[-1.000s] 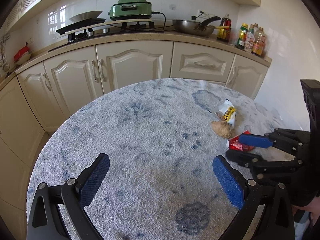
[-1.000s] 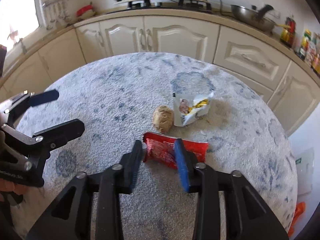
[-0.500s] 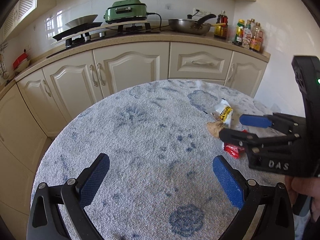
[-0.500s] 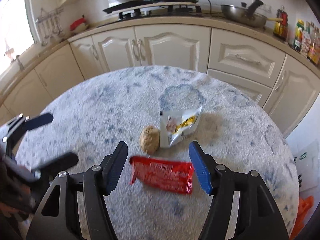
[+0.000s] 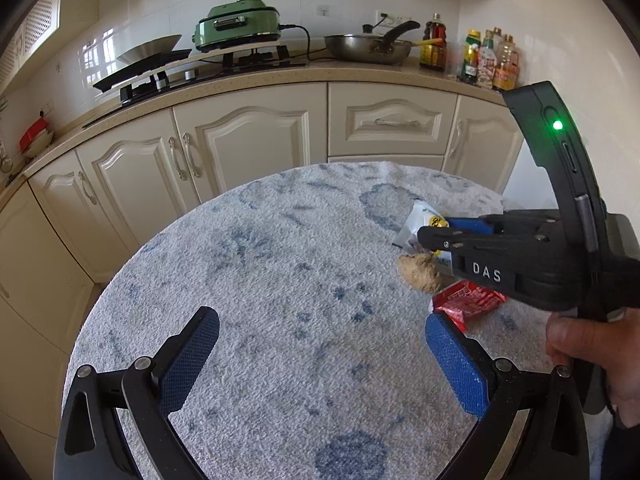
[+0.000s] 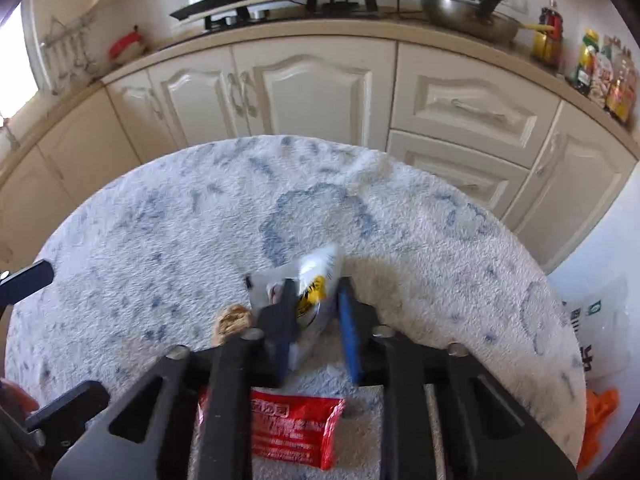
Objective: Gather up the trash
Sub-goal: 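Grasp the bread roll with the left tool while the right tool grasps the white-and-yellow wrapper, then carry the bread roll and white wrapper to the blue bin with both tools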
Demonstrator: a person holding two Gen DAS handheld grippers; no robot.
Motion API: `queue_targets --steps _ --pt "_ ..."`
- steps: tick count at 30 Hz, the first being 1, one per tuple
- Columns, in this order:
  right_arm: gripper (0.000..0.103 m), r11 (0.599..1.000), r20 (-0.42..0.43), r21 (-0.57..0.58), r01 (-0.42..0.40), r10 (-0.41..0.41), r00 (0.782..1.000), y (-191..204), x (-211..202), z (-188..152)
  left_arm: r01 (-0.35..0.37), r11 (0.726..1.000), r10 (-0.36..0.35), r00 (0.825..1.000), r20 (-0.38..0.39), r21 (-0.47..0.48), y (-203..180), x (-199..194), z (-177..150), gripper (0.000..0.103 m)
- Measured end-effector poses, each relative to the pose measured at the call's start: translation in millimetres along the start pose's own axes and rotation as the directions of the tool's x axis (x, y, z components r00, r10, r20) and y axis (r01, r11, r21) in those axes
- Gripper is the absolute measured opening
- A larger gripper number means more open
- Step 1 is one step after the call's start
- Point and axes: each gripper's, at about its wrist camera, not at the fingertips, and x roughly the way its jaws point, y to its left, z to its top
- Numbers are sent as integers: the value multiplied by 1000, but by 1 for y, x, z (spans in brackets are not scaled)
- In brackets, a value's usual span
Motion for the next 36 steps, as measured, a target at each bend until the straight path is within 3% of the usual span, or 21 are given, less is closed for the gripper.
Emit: queue_targets --steps 9,14,18,19,20,22,28,36 --pt "15 995 46 102 0 -5 999 -44 -33 -24 20 997 -17 999 -52 77 -37 37 20 102" --pt "15 990 59 140 15 -23 998 -63 -44 -40 39 997 -32 995 -99 73 -52 69 31 95" --pt "15 988 73 152 14 -25 997 -70 -53 -47 59 998 -55 991 -125 32 -53 86 39 77" --pt "15 988 73 154 14 -25 997 -71 -53 -49 61 998 -56 991 -119 32 -54 87 41 63" --pt "15 987 71 160 7 -18 997 -73 -54 -52 65 997 -60 992 -111 36 -55 87 41 55" --pt "15 985 77 170 -6 -7 997 -75 -57 -55 95 995 -91 990 -106 35 -58 86 41 25" --pt "15 984 87 178 -17 1 996 -73 -74 -70 151 988 -151 983 -105 -8 -51 75 29 25" --pt "15 981 120 194 -16 -8 993 -65 -114 -95 146 989 -146 989 -9 -20 -44 16 12 25"
